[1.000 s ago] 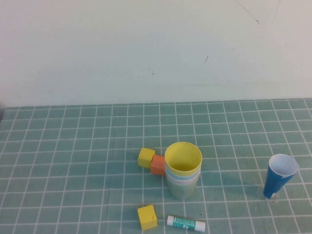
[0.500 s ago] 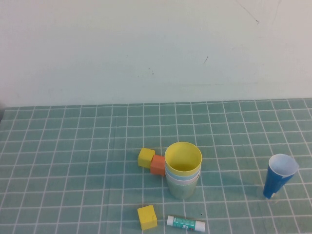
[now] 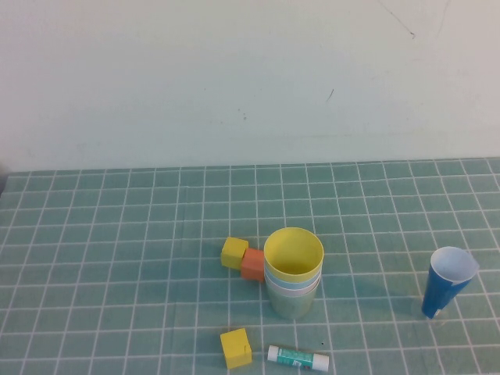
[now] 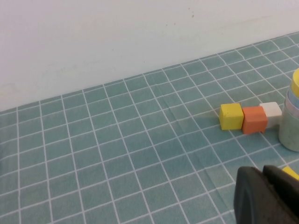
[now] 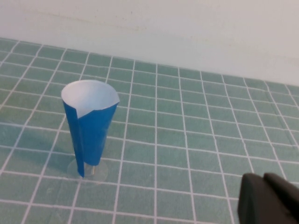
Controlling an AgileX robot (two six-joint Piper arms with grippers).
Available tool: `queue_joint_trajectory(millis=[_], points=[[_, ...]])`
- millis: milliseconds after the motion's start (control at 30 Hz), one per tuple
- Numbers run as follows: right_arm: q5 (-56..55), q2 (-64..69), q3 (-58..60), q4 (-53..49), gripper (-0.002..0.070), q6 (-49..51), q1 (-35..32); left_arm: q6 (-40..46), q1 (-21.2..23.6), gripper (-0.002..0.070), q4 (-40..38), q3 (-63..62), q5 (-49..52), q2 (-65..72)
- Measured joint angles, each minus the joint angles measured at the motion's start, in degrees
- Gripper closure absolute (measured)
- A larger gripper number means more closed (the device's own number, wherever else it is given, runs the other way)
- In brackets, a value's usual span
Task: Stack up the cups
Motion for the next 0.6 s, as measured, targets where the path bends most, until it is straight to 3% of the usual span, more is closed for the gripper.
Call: queue_joint_trajectory(millis=[200, 300, 433, 600], points=[[0.0, 0.0, 0.0, 0.0, 0.0678, 0.0, 0.0, 0.1, 0.0, 0.0676, 0.1, 0.3, 0.0, -0.2], [0.0, -0.1, 0.0, 0.0, 0.0678, 0.0, 0.0, 2.9, 2.5, 0.0677, -1.0, 2.0, 0.0, -2.0], [0.1, -0.1, 0.0, 0.0, 0.0678, 0.0, 0.0, 10.5, 9.6, 0.0677, -6.6, 5.7, -1.4, -7.6], [0.1, -0.1, 0.0, 0.0, 0.0678, 0.0, 0.0, 21.5, 20.9, 0.0676, -14.8, 12.9, -12.3, -14.3]])
